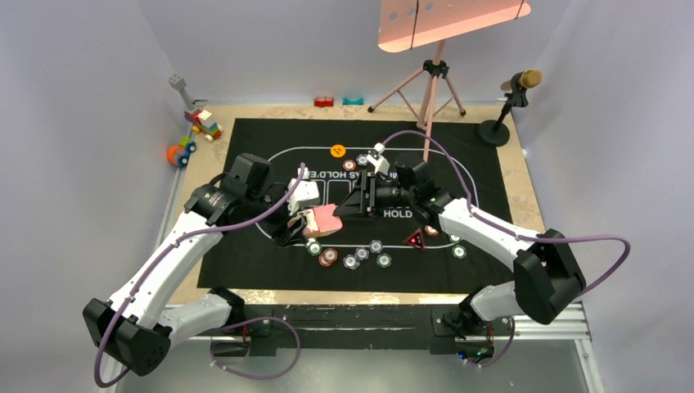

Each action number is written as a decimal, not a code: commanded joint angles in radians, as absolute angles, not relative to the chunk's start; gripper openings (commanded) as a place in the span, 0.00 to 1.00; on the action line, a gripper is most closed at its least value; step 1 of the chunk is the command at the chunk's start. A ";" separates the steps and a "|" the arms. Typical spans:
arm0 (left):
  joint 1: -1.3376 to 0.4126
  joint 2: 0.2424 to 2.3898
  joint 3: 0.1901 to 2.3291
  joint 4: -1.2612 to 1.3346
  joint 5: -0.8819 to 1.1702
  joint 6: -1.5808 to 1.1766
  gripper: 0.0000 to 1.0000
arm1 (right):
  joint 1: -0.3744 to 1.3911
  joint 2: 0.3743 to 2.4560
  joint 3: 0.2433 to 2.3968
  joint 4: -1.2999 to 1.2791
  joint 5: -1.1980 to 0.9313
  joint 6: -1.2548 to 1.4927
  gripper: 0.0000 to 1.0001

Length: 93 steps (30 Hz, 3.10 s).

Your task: Distribute texas hold em gaming equipment

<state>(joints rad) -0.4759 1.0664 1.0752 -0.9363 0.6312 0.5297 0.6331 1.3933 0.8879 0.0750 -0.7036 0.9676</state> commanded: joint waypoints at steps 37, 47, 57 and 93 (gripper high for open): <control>-0.481 1.081 1.194 -0.961 0.618 0.514 1.00 | 0.800 1.500 0.922 0.563 -0.750 1.224 0.15; -0.536 1.095 1.155 -0.883 0.596 0.485 1.00 | 0.805 1.508 0.955 0.529 -0.741 1.211 0.15; -0.540 1.098 1.142 -0.866 0.574 0.474 0.76 | 0.808 1.542 0.977 0.532 -0.745 1.232 0.16; -0.551 0.906 1.161 -1.111 0.553 0.596 0.88 | 0.808 1.497 0.980 0.487 -0.733 1.213 0.19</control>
